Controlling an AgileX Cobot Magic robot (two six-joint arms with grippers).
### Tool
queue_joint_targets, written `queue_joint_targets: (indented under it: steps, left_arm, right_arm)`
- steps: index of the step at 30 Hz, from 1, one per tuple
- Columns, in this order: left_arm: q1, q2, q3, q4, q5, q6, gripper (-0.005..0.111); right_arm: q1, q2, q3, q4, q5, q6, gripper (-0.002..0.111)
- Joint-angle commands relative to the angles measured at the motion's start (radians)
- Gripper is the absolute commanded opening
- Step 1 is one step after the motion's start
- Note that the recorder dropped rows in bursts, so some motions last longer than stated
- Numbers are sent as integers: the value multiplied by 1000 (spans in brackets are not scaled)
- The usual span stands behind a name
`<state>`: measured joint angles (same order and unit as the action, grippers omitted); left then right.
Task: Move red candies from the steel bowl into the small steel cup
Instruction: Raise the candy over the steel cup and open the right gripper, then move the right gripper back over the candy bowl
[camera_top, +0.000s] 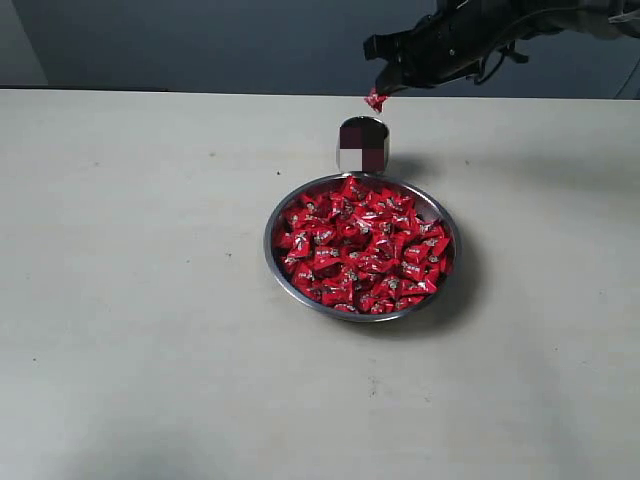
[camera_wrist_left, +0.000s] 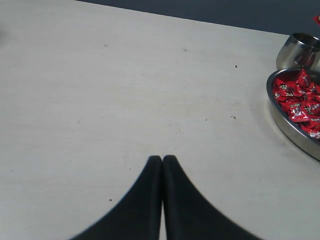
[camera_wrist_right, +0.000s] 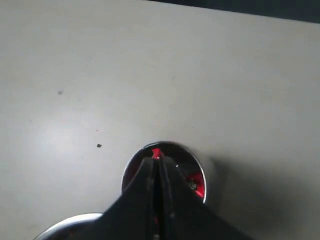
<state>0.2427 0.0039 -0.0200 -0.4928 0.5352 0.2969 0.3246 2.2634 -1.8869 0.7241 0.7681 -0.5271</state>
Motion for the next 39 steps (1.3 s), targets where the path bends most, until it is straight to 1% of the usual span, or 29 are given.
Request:
queue_joint_targets:
  steps: [1, 5, 6, 8, 11, 12, 13, 22, 29, 39]
  left_arm:
    - [3, -4, 0, 0, -5, -2, 0]
    - [3, -4, 0, 0, -5, -2, 0]
    - [3, -4, 0, 0, -5, -2, 0]
    - [3, -4, 0, 0, -5, -2, 0]
    - [3, -4, 0, 0, -5, -2, 0]
    - [3, -4, 0, 0, -5, -2, 0]
    - [3, -4, 0, 0, -5, -2, 0]
    - [3, -4, 0, 0, -5, -2, 0]
    - [3, -4, 0, 0, -5, -2, 0]
    - [3, -4, 0, 0, -5, -2, 0]
  right_arm:
    - [-2, 27, -13, 8, 2, -30, -1]
    - [-2, 54, -13, 10, 4, -45, -1]
    - [-2, 60, -13, 10, 4, -44, 2]
    - [-2, 68, -13, 10, 1, -46, 10]
    - [-2, 70, -13, 10, -16, -53, 31]
    - [-2, 70, -13, 10, -21, -55, 35]
    - [-2, 70, -15, 10, -23, -55, 38]
    - [-4, 59, -67, 10, 10, -55, 38]
    - [-4, 12, -67, 6, 24, -55, 38]
    - [-4, -45, -67, 6, 129, -37, 38]
